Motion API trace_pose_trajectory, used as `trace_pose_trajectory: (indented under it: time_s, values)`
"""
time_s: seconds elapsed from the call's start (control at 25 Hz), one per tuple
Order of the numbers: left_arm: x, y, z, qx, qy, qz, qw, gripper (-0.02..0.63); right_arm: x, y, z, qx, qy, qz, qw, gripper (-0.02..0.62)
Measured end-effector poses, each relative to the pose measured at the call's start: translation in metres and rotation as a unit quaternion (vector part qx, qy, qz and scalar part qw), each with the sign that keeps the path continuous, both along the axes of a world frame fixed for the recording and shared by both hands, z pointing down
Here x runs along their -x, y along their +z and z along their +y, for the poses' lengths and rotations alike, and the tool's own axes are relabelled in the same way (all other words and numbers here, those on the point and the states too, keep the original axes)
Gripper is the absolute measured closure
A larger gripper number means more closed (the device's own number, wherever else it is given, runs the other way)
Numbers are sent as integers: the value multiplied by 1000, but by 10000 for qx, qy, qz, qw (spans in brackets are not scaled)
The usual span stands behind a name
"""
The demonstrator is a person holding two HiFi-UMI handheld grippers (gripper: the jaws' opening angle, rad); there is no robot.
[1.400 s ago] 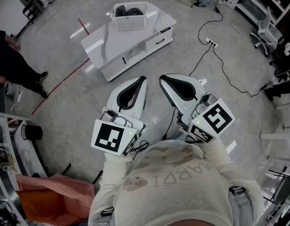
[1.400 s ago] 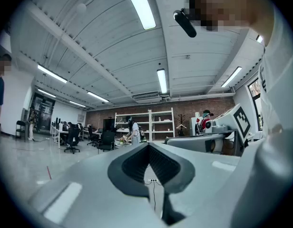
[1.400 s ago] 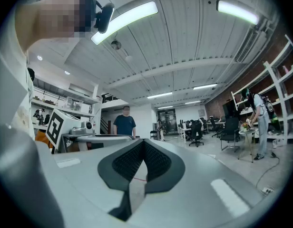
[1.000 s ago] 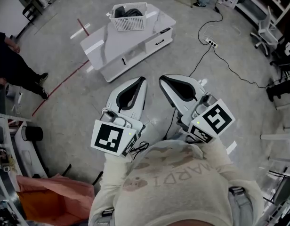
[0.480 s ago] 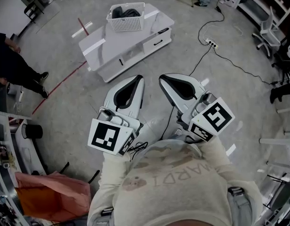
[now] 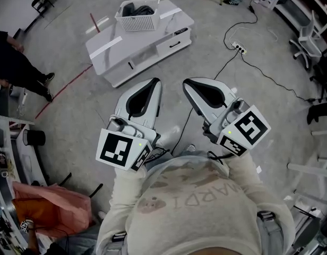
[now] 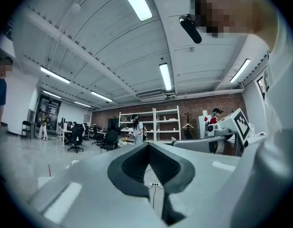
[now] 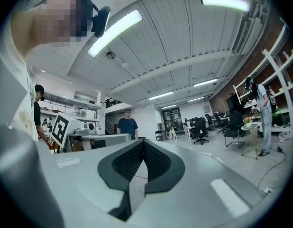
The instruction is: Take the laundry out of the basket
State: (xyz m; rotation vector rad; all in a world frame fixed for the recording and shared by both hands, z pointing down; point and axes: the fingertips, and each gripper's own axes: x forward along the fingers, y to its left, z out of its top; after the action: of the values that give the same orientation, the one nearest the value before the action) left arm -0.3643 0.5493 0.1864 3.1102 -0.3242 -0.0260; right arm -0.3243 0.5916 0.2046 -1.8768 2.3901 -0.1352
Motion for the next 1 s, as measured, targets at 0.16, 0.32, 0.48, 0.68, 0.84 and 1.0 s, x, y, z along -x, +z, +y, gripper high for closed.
trace_pose_trajectory:
  time_s: [0.16, 0.32, 0.48, 0.68, 0.84, 1.0]
  values:
    - [-24, 3, 0, -59, 73, -94, 9999, 606, -23, 1, 1, -55, 117, -46, 9999, 568]
    - [-49, 7, -14, -23, 225, -124, 9997, 606, -44, 5, -11, -41, 250, -94, 9996, 568]
    - [-79, 13, -43, -47, 381, -93, 9992, 606, -71, 10, -36, -29, 436, -12, 9990, 568]
    - [-121, 10, -92, -67, 502, -36, 9987, 606, -106, 6, -85, -47, 509, 33, 9987, 568]
    - [-151, 2, -140, -173, 557, -3, 9983, 606, -138, -6, -134, -162, 584, 26, 9982, 568]
    - [-165, -1, -186, -214, 579, 49, 9981, 606, -154, -11, -181, -217, 591, 69, 9980, 568]
